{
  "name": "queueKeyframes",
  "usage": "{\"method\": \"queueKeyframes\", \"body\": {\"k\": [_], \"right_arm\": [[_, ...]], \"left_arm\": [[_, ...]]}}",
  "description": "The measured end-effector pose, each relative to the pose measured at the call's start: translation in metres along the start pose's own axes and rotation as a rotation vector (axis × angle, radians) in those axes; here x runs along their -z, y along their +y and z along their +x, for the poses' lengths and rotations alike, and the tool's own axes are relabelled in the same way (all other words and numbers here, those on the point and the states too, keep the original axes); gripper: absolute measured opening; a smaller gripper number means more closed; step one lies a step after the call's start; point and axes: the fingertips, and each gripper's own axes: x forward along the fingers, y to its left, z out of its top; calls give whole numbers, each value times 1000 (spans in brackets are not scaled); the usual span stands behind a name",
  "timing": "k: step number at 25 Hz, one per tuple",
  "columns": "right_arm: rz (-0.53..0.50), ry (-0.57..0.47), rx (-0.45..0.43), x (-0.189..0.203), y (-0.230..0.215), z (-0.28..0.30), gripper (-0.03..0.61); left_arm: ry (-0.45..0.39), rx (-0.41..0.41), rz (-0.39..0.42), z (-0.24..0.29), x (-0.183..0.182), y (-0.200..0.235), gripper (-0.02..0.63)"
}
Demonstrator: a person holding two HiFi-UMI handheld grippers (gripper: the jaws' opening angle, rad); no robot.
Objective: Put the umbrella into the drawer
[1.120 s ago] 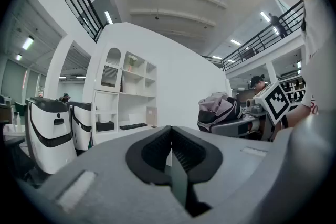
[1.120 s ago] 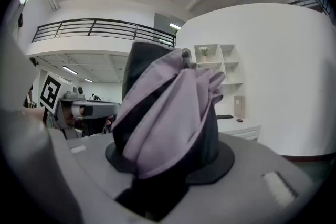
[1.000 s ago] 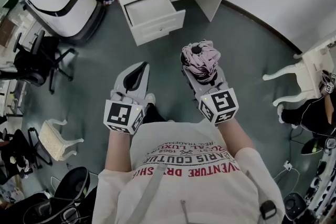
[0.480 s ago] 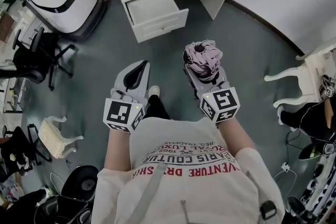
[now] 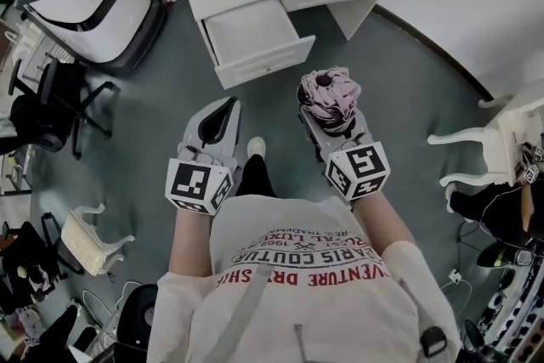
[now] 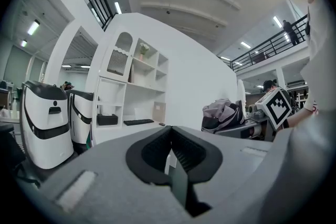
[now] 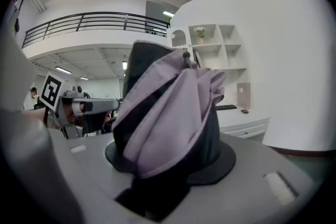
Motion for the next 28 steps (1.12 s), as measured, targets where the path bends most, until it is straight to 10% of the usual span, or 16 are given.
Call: {"method": "queueKeyframes", "body": {"k": [14, 28], "right_arm": [[-39, 36, -61, -73, -67, 226, 212], [-118, 213, -317, -45, -107, 360, 215]], "left_arm": [[5, -54, 3, 148, -35, 178, 6], [34, -232, -48, 224, -12, 239, 6]]}}
